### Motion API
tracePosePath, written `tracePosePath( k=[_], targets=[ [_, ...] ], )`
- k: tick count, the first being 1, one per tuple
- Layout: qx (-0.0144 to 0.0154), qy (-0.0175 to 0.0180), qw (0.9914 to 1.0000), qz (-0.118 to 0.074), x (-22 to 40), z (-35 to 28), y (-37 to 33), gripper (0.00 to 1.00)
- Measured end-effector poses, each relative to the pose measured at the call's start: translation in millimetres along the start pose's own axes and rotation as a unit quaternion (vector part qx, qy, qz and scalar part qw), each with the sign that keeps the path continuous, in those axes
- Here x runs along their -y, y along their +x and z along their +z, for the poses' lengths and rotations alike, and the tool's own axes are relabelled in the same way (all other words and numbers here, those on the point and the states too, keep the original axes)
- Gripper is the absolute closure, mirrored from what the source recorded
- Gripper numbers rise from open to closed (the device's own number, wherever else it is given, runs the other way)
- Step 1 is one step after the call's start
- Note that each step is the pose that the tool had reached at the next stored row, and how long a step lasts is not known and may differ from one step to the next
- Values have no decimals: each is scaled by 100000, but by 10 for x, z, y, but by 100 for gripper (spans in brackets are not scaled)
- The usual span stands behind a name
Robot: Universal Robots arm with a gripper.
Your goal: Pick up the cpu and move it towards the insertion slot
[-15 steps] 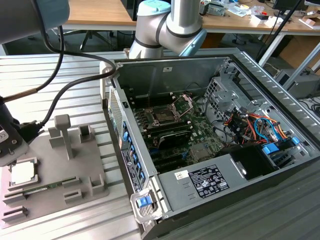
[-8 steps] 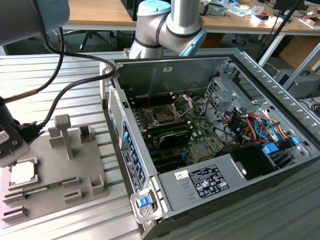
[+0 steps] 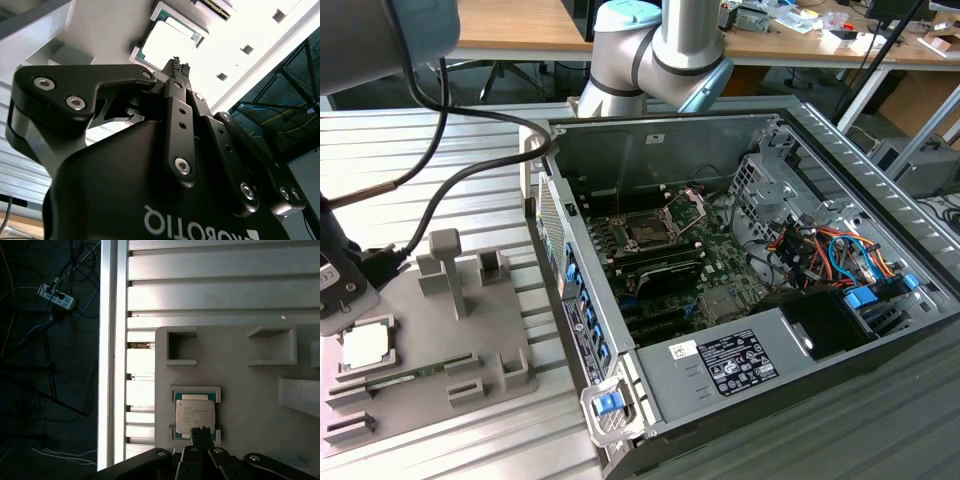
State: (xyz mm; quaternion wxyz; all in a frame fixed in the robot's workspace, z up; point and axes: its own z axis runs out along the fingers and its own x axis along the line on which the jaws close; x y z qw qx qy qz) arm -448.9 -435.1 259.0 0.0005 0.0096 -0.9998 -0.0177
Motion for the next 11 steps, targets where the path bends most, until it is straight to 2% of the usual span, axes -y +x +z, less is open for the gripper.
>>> tracePosePath(
  k=[11],
  targets=[
    [2, -2, 100000, 2, 1, 31, 0, 89]
  ],
)
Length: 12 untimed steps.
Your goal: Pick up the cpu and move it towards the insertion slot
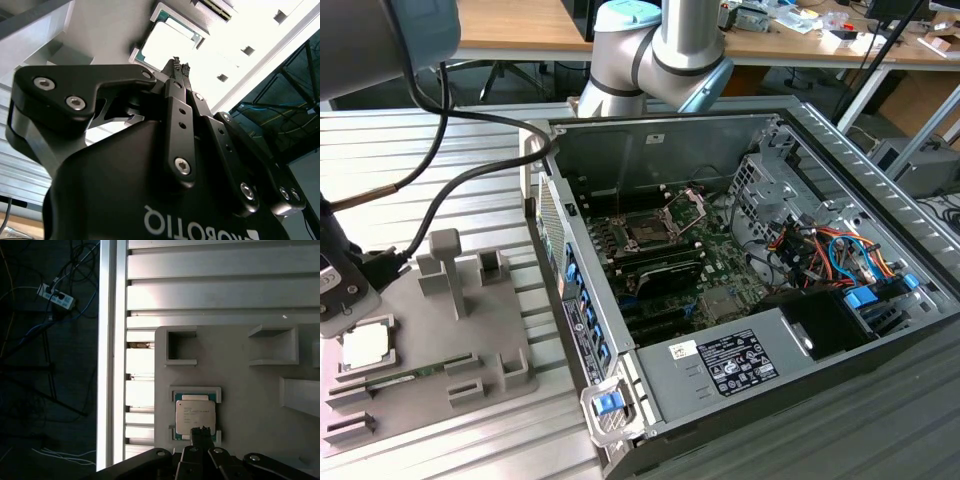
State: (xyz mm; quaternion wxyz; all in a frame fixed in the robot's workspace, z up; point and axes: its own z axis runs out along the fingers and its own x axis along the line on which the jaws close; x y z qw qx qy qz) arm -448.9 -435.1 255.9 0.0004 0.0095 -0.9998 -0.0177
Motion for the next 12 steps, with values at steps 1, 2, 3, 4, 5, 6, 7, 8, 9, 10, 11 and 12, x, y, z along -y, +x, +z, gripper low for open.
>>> tracePosePath(
  k=[1, 2, 3, 4, 5, 6, 7, 8, 9, 10, 11, 12],
  targets=[
    [1, 0, 100000, -2, 0, 2, 0, 89],
    [0, 1, 100000, -1, 0, 4, 0, 89],
    [-2, 2, 100000, 0, 1, 14, 0, 89],
    [-1, 1, 100000, 0, 1, 32, 0, 89],
    [-4, 1, 100000, -4, 2, 44, 0, 89],
    [-1, 5, 100000, -2, 2, 47, 0, 89],
    [-2, 2, 100000, -3, 2, 50, 0, 89],
    [-1, 1, 100000, 0, 2, 52, 0, 89],
    [0, 1, 100000, 0, 2, 55, 0, 89],
    [-2, 3, 100000, -2, 2, 58, 0, 89],
    [-2, 2, 100000, 0, 2, 60, 0, 89],
    [-4, 3, 100000, -1, 2, 62, 0, 89]
  ],
)
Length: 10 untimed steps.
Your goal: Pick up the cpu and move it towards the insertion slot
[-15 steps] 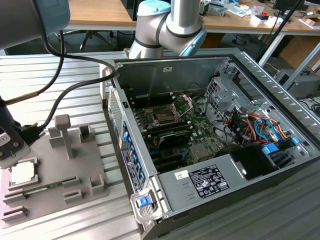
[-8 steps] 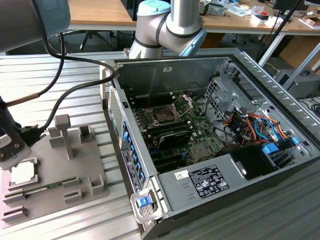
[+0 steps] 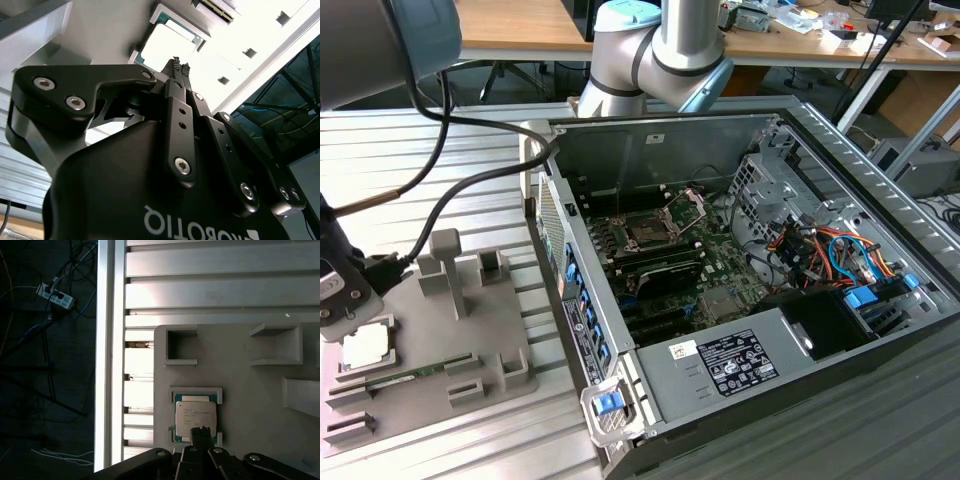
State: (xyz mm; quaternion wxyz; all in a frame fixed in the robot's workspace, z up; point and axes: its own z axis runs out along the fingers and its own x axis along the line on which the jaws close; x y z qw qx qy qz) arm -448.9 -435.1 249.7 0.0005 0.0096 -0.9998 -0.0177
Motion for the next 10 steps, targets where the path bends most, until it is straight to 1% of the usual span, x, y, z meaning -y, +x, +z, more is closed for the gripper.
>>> tracePosePath(
  k=[10],
  targets=[
    [3, 0, 100000, 1, 1, 26, 0, 89]
  ],
)
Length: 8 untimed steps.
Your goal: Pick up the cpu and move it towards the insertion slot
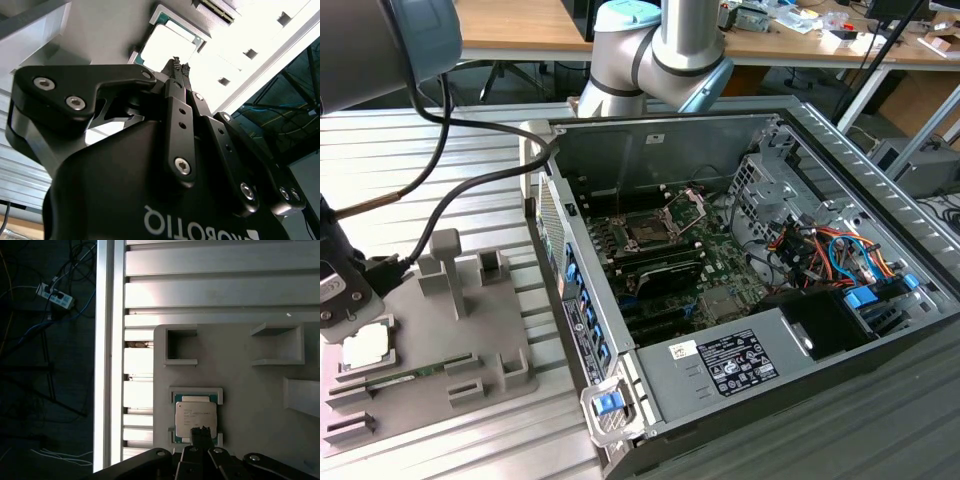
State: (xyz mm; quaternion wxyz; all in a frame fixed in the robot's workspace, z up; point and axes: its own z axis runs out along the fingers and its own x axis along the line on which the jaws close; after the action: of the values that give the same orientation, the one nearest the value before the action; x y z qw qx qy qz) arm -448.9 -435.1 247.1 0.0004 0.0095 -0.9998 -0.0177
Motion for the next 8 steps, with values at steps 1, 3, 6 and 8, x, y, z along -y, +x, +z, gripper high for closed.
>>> tracePosePath(
  k=[1, 3, 6, 8],
  targets=[
    [-1, -2, 100000, -1, 0, 2, 0, 89],
    [-1, 0, 100000, 0, 0, 7, 0, 89],
    [-1, 0, 100000, 0, 1, 16, 0, 89],
    [1, 0, 100000, -2, 1, 20, 0, 89]
  ],
)
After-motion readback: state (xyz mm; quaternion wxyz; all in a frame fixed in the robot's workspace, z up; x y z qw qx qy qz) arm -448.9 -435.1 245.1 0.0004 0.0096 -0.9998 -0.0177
